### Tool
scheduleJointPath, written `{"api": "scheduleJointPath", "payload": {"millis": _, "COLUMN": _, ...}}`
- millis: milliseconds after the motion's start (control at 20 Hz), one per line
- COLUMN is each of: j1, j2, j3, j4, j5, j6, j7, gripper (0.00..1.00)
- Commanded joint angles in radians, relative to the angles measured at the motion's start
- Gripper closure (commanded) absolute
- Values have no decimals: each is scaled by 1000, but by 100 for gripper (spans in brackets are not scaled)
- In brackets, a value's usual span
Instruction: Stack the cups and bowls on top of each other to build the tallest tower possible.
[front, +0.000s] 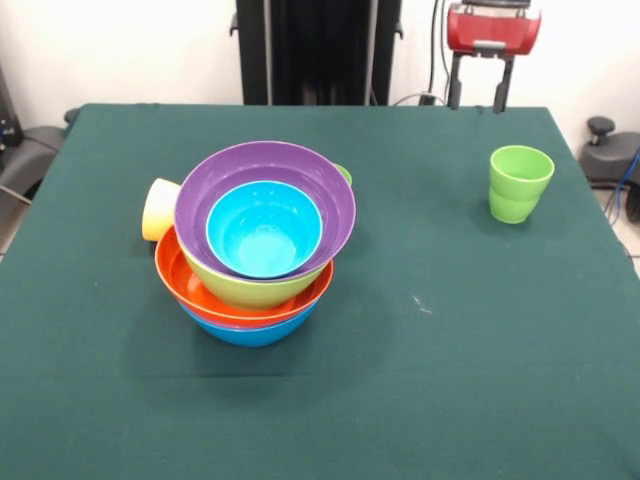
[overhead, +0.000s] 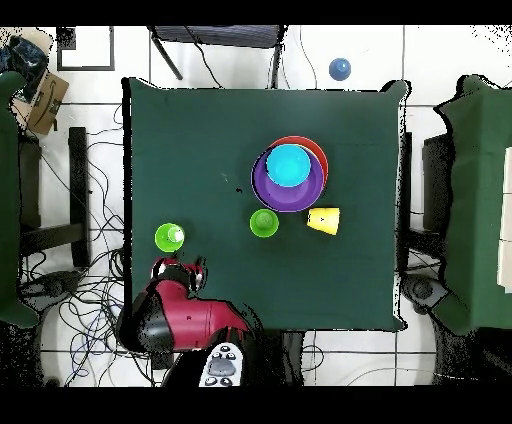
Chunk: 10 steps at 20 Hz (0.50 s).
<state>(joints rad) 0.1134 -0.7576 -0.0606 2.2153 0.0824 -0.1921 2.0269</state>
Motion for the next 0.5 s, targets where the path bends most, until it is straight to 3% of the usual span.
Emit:
{"api": "scheduleJointPath", "payload": {"millis": 50, "j1": -30, "j2": 102, "j3": 75, "j4": -35, "j5": -32, "j6": -75, "j7": 170, "gripper": 0}}
{"api": "scheduleJointPath", "payload": {"millis": 500, "j1": -29, "j2": 69, "j3": 81, "j4": -24, "j5": -29, "j6": -49, "j7": 156, "gripper": 0}}
